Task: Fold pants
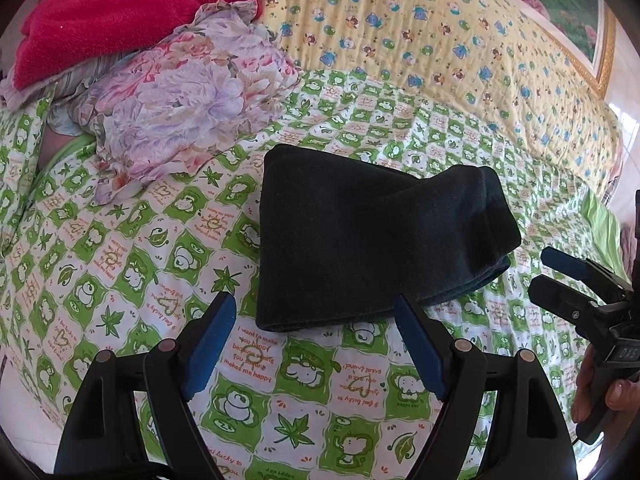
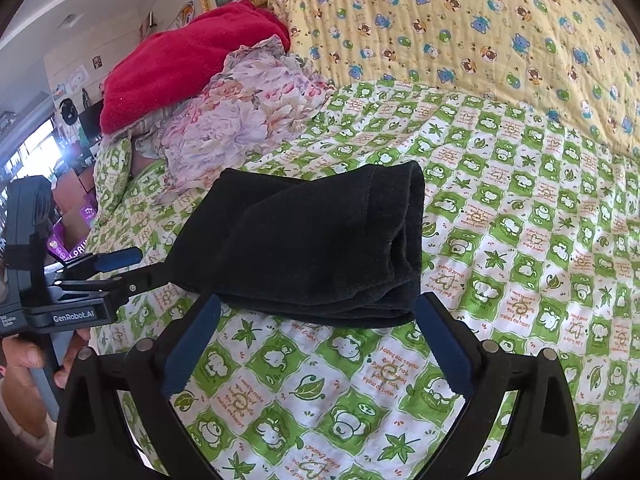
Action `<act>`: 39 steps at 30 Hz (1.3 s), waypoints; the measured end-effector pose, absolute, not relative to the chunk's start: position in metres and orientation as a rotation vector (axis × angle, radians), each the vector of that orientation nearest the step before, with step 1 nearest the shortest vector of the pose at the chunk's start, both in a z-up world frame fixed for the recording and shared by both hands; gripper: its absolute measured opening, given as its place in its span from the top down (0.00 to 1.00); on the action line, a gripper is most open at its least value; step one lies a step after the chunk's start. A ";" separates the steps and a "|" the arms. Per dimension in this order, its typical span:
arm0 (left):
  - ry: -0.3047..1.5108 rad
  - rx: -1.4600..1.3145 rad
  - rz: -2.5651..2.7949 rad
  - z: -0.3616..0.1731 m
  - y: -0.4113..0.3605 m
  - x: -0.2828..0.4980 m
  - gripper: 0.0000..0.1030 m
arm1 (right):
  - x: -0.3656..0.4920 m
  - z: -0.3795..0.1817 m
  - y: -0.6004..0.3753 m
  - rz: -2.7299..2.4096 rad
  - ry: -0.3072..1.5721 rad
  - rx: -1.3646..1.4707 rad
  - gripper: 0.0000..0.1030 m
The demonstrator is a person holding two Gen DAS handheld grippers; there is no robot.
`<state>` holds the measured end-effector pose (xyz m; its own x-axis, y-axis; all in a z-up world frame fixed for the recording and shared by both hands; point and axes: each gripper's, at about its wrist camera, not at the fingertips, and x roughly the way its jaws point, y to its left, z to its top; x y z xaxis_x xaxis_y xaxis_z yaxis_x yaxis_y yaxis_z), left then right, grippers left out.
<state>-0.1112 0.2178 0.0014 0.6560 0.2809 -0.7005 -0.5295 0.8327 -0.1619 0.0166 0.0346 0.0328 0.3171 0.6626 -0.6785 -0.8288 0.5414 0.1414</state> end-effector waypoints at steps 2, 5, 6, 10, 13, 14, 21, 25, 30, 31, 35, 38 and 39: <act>0.715 -0.364 0.472 0.001 0.215 -0.113 0.20 | 0.015 0.032 0.035 0.997 0.756 -0.258 0.05; 0.712 -0.350 0.482 0.001 0.212 -0.114 0.20 | 0.011 0.031 0.037 1.001 0.746 -0.271 0.04; 0.709 -0.348 0.486 0.000 0.212 -0.115 0.20 | 0.009 0.031 0.037 1.004 0.738 -0.277 0.04; 0.708 -0.364 0.484 -0.004 0.209 -0.117 0.20 | 0.002 0.032 0.039 1.007 0.700 -0.294 0.04; 0.700 -0.373 0.496 -0.008 0.211 -0.118 0.20 | -0.001 0.030 0.042 1.005 0.682 -0.312 0.03; 0.698 -0.375 0.500 -0.009 0.210 -0.118 0.20 | -0.002 0.028 0.043 1.004 0.678 -0.317 0.03; 0.693 -0.352 0.517 -0.016 0.207 -0.114 0.18 | -0.005 0.010 0.050 1.007 0.683 -0.329 0.02; 0.695 -0.345 0.523 -0.020 0.209 -0.110 0.18 | -0.006 0.004 0.053 0.997 0.670 -0.345 0.02; 0.695 -0.322 0.541 -0.023 0.207 -0.107 0.18 | -0.004 0.003 0.053 0.999 0.660 -0.322 0.02; 0.694 -0.314 0.543 -0.023 0.207 -0.107 0.18 | -0.004 0.003 0.053 0.997 0.658 -0.320 0.02; 0.698 -0.290 0.545 -0.025 0.205 -0.104 0.18 | -0.004 0.002 0.054 0.994 0.659 -0.320 0.02; 0.701 -0.282 0.547 -0.026 0.205 -0.102 0.18 | -0.003 0.001 0.055 0.992 0.659 -0.319 0.02; 0.703 -0.282 0.547 -0.026 0.205 -0.102 0.18 | -0.003 0.001 0.055 0.994 0.659 -0.318 0.02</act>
<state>-0.1021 0.2045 -0.0259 0.6316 0.3788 -0.6765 -0.5628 0.8241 -0.0640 -0.0033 0.0548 0.0010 0.3750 0.6679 -0.6429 -0.8522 0.5214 0.0446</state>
